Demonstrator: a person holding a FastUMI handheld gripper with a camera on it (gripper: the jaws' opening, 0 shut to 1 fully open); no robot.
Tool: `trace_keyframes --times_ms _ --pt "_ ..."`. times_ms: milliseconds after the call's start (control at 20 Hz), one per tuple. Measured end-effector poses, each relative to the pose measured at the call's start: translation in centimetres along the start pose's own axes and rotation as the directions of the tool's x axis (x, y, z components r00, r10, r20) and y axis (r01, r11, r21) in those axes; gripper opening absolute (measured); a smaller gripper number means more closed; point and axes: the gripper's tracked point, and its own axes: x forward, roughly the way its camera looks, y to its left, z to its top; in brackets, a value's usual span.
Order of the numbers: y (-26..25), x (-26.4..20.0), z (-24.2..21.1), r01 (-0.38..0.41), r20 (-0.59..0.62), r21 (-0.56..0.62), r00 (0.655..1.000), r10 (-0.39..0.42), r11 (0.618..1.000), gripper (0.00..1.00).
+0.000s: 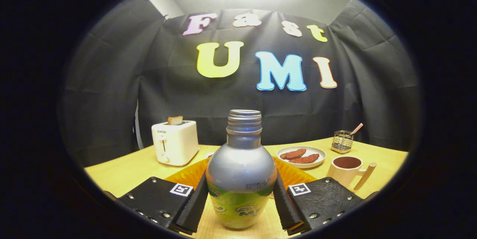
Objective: Take the bottle from table, then pour the juice into the cup, finally place the bottle on the coaster
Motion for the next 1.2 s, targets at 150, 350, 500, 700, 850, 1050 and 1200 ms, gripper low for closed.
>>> trace_keyframes --times_ms 150,350,500,700,850,1050,1200 --pt "-1.7 1.6 0.9 0.017 0.001 0.030 1.000 -0.017 0.999 0.79" --pt "-3.3 3.1 0.6 0.050 -0.041 0.120 0.998 -0.045 0.991 0.79" --pt "-3.7 3.7 0.3 0.053 -0.069 0.229 0.997 -0.038 0.972 0.79" --pt "-4.2 4.4 0.2 0.039 -0.086 0.309 0.996 -0.013 0.950 0.79" --pt "-4.9 4.8 -0.3 0.053 -0.118 0.371 0.993 -0.010 0.927 0.79" --pt "-5.8 5.3 -0.8 0.071 -0.142 0.479 0.990 -0.003 0.875 0.78" --pt "-6.6 5.2 -0.5 0.062 -0.119 0.591 0.993 0.010 0.804 0.78"
